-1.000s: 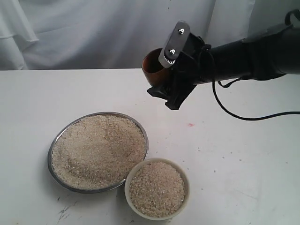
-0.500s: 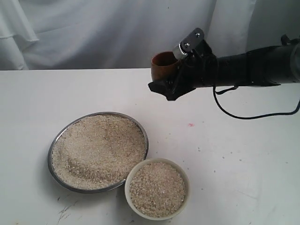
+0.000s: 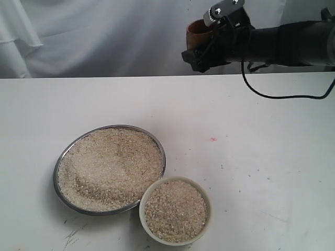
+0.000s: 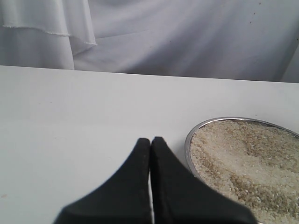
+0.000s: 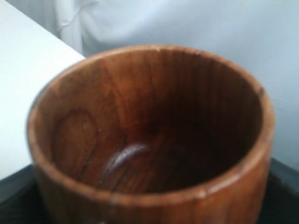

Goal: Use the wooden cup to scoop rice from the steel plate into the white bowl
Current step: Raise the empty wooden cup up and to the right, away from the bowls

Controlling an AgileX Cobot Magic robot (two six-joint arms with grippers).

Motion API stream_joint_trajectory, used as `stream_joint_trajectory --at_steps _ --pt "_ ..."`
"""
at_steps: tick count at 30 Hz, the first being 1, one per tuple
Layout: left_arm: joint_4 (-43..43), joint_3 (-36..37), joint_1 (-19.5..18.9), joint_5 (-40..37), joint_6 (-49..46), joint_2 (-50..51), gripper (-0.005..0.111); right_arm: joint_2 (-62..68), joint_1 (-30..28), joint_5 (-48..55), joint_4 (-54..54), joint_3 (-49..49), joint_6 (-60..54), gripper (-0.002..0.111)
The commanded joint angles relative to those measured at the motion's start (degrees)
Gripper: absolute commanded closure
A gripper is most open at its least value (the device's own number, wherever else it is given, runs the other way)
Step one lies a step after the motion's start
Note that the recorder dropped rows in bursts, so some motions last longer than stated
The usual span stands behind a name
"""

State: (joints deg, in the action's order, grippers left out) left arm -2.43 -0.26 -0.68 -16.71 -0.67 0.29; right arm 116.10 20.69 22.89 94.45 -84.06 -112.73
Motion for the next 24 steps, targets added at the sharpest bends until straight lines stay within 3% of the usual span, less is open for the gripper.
stream_joint_trajectory --at_steps 1,10,15,18,24 --pt "0.0 0.3 0.1 0.4 0.2 -0.3 0.107 1.6 -0.2 -2.3 -21.6 -5.4 24.8 0.108" --pt "0.0 0.3 0.1 0.4 0.2 -0.3 0.107 2.7 3.6 -30.3 -71.0 -8.8 89.8 0.108" --pt "0.0 0.3 0.1 0.4 0.2 -0.3 0.107 2.8 5.5 -32.7 -75.7 -8.0 92.7 0.108" --pt "0.0 0.3 0.1 0.4 0.2 -0.3 0.107 2.7 6.1 -40.1 -77.0 -3.2 99.4 0.108" --pt "0.0 0.3 0.1 0.4 0.2 -0.3 0.107 1.1 6.2 -61.5 -103.8 12.1 124.5 0.108"
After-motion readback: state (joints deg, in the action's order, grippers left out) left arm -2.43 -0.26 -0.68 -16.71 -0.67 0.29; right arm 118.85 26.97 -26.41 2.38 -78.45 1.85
